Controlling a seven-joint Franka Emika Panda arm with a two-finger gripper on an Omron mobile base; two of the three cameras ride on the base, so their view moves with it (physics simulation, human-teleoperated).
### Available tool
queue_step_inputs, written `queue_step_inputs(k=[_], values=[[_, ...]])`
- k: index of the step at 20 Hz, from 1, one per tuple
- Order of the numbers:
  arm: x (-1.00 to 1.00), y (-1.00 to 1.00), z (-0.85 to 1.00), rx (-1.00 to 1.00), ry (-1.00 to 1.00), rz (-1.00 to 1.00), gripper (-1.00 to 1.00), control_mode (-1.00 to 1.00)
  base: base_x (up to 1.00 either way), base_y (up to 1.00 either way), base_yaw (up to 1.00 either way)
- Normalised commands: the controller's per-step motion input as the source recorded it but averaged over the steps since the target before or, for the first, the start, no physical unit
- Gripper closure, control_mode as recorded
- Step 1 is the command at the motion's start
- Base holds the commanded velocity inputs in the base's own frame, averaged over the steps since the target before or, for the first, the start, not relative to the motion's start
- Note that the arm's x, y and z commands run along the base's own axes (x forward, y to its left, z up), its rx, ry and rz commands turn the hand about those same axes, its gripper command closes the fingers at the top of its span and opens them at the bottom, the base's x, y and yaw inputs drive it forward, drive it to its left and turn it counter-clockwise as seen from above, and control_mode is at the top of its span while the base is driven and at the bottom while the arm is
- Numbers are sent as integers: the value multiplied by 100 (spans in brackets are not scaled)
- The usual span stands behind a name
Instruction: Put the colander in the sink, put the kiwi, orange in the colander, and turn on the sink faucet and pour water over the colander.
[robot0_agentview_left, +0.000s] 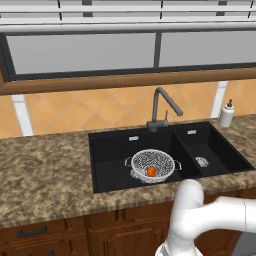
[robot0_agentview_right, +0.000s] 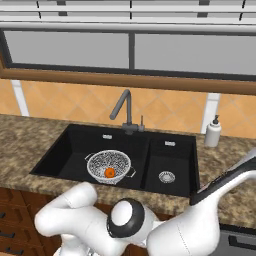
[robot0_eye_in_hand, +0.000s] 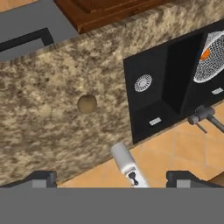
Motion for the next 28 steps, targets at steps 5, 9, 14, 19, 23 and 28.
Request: queue_step_inputs(k=[5,9,14,19,23,28], values=[[-24,100,-91,-58,-11,-9,-100,-100,0,0,0],[-12,100,-57,-48,-6,-12,-100,-100,0,0,0],[12,37,5,-9,3,0,-100,-100,0,0,0],[49,-12,21,1,35,9,-100,-100,0,0,0],[62,-35,14,0,71,9,-100,-100,0,0,0],[37,-66,-7,15,49,3,-100,-100,0,0,0]])
